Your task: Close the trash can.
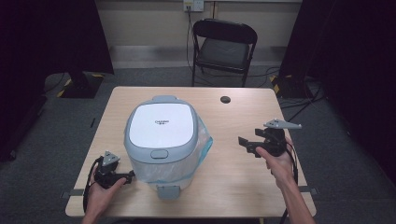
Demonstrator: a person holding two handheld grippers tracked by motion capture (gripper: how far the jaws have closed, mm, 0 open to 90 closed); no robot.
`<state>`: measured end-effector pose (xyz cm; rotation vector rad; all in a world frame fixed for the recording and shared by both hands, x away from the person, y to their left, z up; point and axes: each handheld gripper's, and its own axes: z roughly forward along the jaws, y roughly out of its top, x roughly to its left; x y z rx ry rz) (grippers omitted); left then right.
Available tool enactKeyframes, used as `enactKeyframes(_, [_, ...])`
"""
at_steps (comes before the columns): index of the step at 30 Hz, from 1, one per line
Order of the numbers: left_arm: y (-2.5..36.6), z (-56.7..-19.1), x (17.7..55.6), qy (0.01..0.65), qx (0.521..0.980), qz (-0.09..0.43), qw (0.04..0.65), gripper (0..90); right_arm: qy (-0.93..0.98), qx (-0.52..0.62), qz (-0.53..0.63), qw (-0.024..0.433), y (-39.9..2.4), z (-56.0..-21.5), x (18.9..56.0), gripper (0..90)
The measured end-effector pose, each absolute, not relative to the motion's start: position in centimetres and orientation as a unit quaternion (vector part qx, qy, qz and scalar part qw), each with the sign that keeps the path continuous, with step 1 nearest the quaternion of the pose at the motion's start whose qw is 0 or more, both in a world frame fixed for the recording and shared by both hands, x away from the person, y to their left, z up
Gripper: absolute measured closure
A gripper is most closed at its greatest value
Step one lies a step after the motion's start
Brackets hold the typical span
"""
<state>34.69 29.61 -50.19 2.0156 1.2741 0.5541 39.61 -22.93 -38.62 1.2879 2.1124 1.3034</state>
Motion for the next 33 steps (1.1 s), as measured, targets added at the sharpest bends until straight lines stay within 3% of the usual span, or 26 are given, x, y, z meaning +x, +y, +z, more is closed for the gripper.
enactKeyframes(15, [29.6, -50.2, 34.7, 0.49, 0.774, 0.213, 0.34, 11.8, 0.755, 0.509, 0.384, 0.153, -25.4, -46.5, 38.6, 16.6])
enactKeyframes(24, [29.6, -50.2, 34.7, 0.49, 0.774, 0.213, 0.34, 11.8, 0.769, 0.52, 0.328, 0.173, -25.3, -49.0, 38.5, 16.9])
enactKeyframes(29, [29.6, -50.2, 34.7, 0.49, 0.774, 0.213, 0.34, 11.8, 0.768, 0.506, 0.323, 0.222, -24.7, -49.8, 38.0, 14.3])
enactKeyframes(33, [29.6, -50.2, 34.7, 0.49, 0.774, 0.213, 0.34, 11.8, 0.764, 0.506, 0.33, 0.227, -24.7, -50.0, 37.9, 14.1])
